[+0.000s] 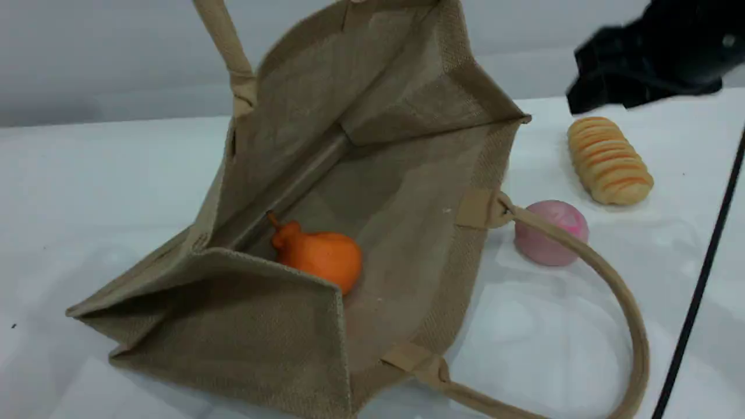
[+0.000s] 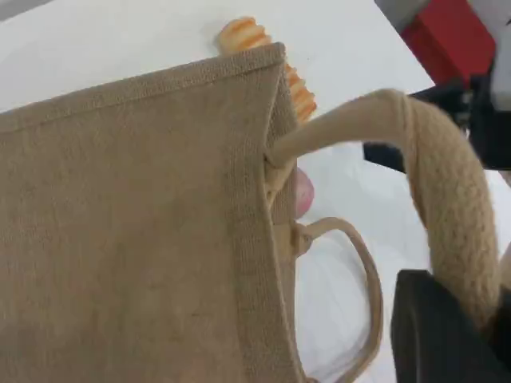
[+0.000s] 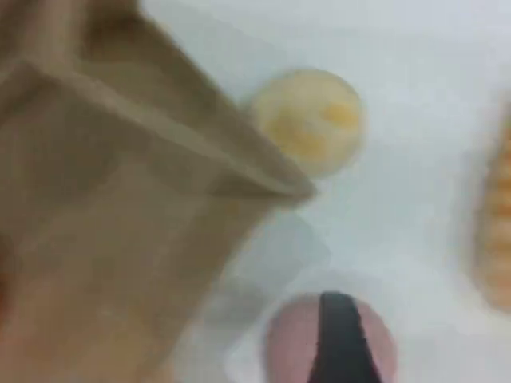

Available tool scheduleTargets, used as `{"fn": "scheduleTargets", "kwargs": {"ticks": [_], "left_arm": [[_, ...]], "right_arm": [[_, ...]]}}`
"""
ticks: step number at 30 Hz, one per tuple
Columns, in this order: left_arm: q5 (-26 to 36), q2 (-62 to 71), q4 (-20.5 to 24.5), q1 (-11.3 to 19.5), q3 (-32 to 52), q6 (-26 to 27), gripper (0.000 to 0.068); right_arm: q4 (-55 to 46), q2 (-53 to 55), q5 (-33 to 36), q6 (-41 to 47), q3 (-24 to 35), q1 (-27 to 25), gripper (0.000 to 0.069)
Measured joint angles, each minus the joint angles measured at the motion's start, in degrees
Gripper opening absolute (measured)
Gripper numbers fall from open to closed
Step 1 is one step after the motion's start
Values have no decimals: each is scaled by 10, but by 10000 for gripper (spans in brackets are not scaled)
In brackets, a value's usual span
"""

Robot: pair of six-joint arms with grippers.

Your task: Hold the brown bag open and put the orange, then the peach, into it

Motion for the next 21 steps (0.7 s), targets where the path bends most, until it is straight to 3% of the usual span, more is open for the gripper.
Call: {"fn": "scheduleTargets", "kwargs": {"ticks": [10, 21], "left_arm": [[-1, 0, 0, 0, 0, 0, 82], [-1, 0, -2, 0, 0, 0, 82]], "right_arm": [[1, 127, -6, -2, -63, 0, 406], [1, 166, -5, -4, -66, 0, 406]]}}
